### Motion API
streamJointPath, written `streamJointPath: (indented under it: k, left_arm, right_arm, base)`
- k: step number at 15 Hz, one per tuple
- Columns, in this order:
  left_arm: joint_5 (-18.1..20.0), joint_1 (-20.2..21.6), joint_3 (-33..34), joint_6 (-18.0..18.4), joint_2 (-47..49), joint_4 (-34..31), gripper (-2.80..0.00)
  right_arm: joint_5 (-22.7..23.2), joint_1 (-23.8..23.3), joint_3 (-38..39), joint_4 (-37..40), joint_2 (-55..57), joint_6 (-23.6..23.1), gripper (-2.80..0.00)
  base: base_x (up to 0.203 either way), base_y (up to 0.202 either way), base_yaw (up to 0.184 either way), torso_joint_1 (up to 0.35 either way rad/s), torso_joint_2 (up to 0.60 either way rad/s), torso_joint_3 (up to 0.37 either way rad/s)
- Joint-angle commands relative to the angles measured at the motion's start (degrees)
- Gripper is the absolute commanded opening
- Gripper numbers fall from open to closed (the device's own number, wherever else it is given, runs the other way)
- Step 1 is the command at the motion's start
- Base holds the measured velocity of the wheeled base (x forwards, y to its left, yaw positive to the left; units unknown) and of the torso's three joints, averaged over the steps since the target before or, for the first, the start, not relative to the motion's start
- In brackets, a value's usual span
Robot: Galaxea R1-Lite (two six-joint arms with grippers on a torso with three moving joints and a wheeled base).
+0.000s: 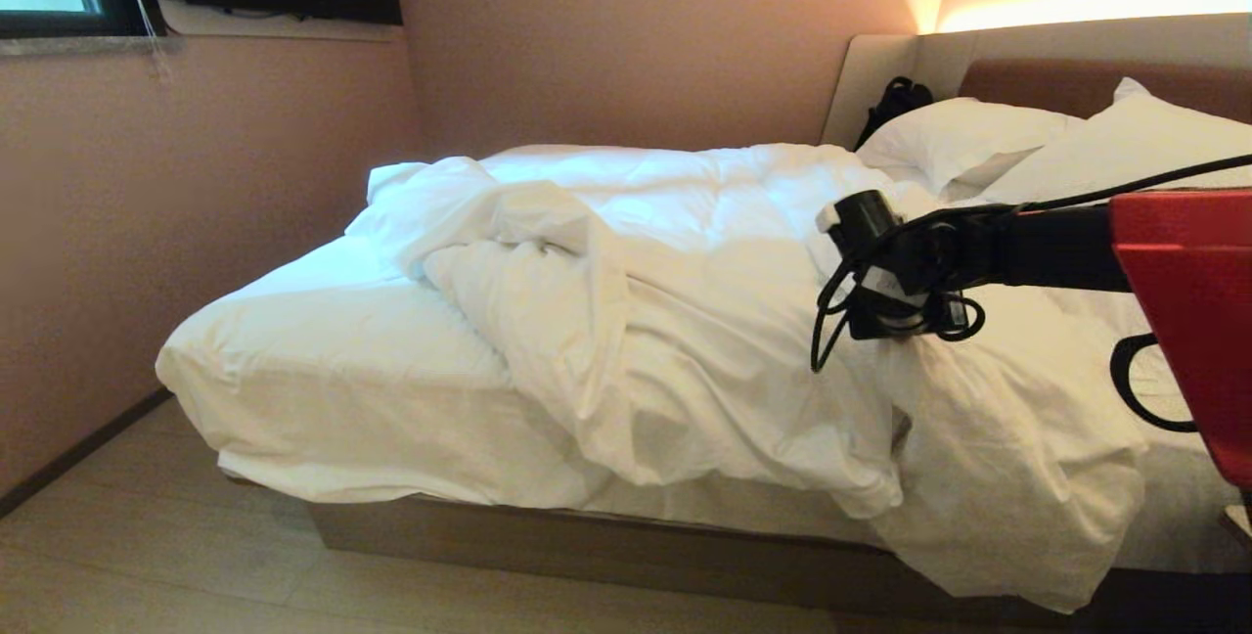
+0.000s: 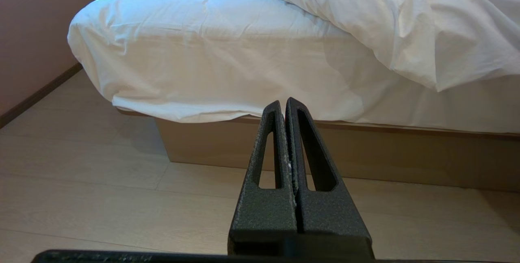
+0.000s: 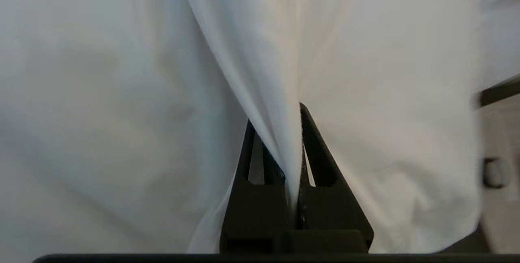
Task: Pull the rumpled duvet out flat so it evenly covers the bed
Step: Flatten the corners of the folded blanket
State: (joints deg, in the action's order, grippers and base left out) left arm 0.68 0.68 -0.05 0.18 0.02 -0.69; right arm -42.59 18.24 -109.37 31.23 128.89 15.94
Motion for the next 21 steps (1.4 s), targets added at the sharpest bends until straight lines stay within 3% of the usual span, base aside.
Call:
streamJointPath:
  k: [1,2,3,8,11,17,19,21]
  left_arm:
    - [0.02,0.02,0.03,-0.01,0.06,-0.02,-2.8]
    - [0.02,0.02,-0.04,-0.01,0.06,-0.02,-2.8]
    - [0.02,0.02,-0.04,-0.01,0.05,-0.02,-2.8]
    - [0.02,0.02,0.04,-0.01,0.05,-0.02,-2.8]
    - [0.02,0.02,-0.02,-0.01,0.06,-0.02,-2.8]
    - [0.02,0.02,0.0,-0.01,-0.01,-0.02,-2.8]
    - [0.02,0.02,0.05,-0.01,0.06,-0.02,-2.8]
    - [0.02,0.02,-0.01,-0.01,0.06,-0.02,-2.8]
  right_arm:
    - [6.55,0.04,0.16,4.33,1.39,5.5,-2.8]
    - [8.46,0.12,0.2,5.39,1.45,5.84,-2.8]
    - [8.49,0.49,0.21,5.51,1.46,5.69,0.0]
    - [9.04,1.71,0.52,11.7,-1.24,8.74,0.0]
    - [12.46,3.11,1.43,14.71,-4.95,9.19,0.0]
    - [27.11,7.06,10.71,16.99,-26.98,8.0,0.0]
    - [35.85,2.38,17.34,16.48,-36.28,4.5,0.0]
    - [45.66,-8.5,25.69,14.2,-42.95,-1.95,0.0]
  base:
    - [0.0,0.0,0.0,0.0,0.0,0.0]
    - [0.0,0.0,0.0,0.0,0.0,0.0]
    - [0.0,0.0,0.0,0.0,0.0,0.0]
    - [0.0,0.0,0.0,0.0,0.0,0.0]
    - [0.0,0.0,0.0,0.0,0.0,0.0]
    - [0.0,0.0,0.0,0.0,0.0,0.0]
    - [0.0,0.0,0.0,0.0,0.0,0.0]
    - [0.0,0.0,0.0,0.0,0.0,0.0]
